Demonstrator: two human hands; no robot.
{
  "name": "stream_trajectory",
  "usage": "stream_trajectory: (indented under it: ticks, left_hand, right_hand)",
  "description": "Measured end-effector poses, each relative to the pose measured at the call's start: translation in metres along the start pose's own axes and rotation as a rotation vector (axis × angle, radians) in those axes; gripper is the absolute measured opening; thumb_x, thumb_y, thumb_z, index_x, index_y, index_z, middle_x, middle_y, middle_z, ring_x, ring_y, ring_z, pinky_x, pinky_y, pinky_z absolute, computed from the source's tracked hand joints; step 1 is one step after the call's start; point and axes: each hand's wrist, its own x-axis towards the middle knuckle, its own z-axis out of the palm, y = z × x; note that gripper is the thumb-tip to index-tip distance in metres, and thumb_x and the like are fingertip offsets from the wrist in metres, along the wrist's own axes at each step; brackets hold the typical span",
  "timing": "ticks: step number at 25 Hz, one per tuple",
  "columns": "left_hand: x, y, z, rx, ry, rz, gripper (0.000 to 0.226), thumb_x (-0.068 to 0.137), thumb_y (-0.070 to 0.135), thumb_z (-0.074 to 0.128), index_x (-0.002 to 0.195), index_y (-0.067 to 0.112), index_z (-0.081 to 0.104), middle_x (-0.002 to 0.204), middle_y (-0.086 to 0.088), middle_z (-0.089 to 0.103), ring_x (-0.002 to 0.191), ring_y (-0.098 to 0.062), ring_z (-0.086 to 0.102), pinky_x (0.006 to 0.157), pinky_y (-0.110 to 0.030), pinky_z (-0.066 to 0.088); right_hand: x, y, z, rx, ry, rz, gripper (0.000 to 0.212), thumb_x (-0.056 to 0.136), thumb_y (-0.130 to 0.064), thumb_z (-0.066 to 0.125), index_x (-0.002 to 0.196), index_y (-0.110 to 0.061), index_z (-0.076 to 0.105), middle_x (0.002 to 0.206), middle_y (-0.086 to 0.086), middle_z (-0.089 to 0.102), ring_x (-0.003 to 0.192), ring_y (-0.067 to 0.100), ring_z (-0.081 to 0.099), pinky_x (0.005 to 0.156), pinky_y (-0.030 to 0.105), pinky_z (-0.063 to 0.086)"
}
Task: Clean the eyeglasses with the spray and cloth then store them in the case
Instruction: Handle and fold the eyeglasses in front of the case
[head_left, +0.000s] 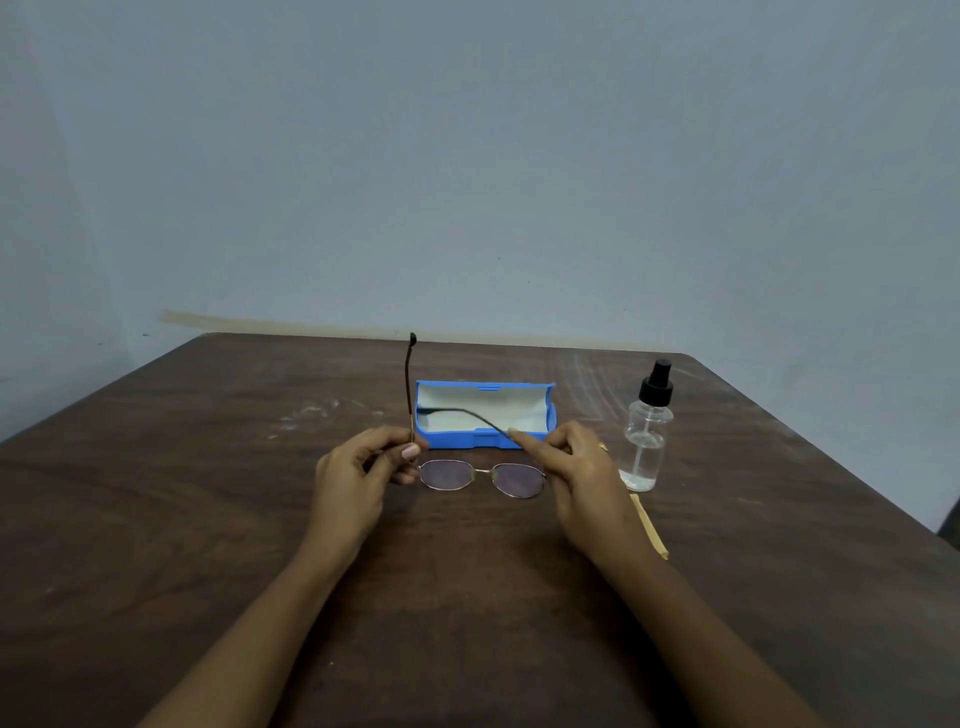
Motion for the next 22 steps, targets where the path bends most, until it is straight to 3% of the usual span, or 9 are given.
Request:
stream_trajectory:
  ticks: [2,6,10,12,14,18,22]
  left_hand:
    - [0.000,0.000,0.000,-0.007,-0.009,-0.005,0.016,0.081,-0.004,0.058,0.084,0.007,0.069,0.062,0.023,0.069,0.049,-0.001,0.060,0.054,-0.008,0.048]
    - [0.000,0.004,0.002,-0.055,-0.018,-0.030,0.022,0.080,-0.006,0.058,0.079,0.013,0.069,0.065,0.015,0.071,0.055,0.001,0.062,0.054,-0.008,0.048]
    - [-0.002,0.007,-0.002,-0.116,-0.017,-0.060,0.026,0.080,-0.006,0.058,0.075,0.019,0.063,0.067,0.005,0.066,0.056,0.000,0.061,0.053,-0.011,0.050]
    - [-0.003,0.007,-0.003,-0.121,-0.015,-0.062,0.024,0.079,-0.006,0.058,0.075,0.018,0.061,0.063,0.008,0.067,0.055,-0.002,0.061,0.053,-0.012,0.051]
    - [-0.003,0.008,-0.004,-0.099,-0.022,-0.050,0.024,0.080,-0.006,0.058,0.077,0.017,0.063,0.070,0.003,0.066,0.056,-0.005,0.061,0.054,-0.014,0.052]
    - [-0.003,0.009,-0.005,-0.014,-0.013,0.021,0.034,0.080,-0.011,0.054,0.081,0.021,0.065,0.083,-0.008,0.066,0.065,-0.004,0.062,0.057,-0.012,0.052]
    - [-0.003,0.007,-0.006,0.048,-0.023,0.085,0.047,0.080,-0.015,0.051,0.085,0.030,0.066,0.075,0.009,0.068,0.063,-0.002,0.063,0.059,-0.007,0.049]
  right_hand:
    - [0.000,0.001,0.001,-0.001,-0.020,-0.008,0.045,0.079,-0.001,0.040,0.113,-0.019,0.064,0.084,0.010,0.055,0.079,0.022,0.048,0.059,0.039,0.048]
    - [0.001,0.001,0.000,0.016,0.013,0.035,0.034,0.078,0.000,0.046,0.101,-0.010,0.069,0.085,0.009,0.060,0.080,0.024,0.054,0.071,0.011,0.036]
    - [0.001,0.000,-0.008,0.169,0.055,0.104,0.024,0.083,0.005,0.052,0.097,-0.004,0.069,0.086,0.000,0.058,0.076,0.000,0.055,0.072,0.002,0.040]
    - [0.001,0.000,-0.009,0.227,0.040,0.150,0.020,0.081,0.009,0.057,0.089,-0.003,0.069,0.082,-0.006,0.056,0.075,-0.004,0.058,0.068,0.001,0.042]
    - [0.001,-0.002,-0.009,0.246,0.036,0.185,0.017,0.079,0.009,0.060,0.082,-0.005,0.069,0.078,-0.011,0.056,0.070,0.003,0.059,0.066,0.004,0.043]
    - [-0.001,-0.004,-0.012,0.177,-0.014,0.210,0.016,0.080,0.001,0.062,0.083,-0.013,0.070,0.077,-0.019,0.057,0.081,0.002,0.049,0.072,0.009,0.037]
    - [-0.002,-0.009,-0.015,0.238,-0.035,0.244,0.021,0.082,0.006,0.057,0.089,-0.011,0.067,0.075,-0.021,0.056,0.079,0.003,0.052,0.071,0.004,0.038]
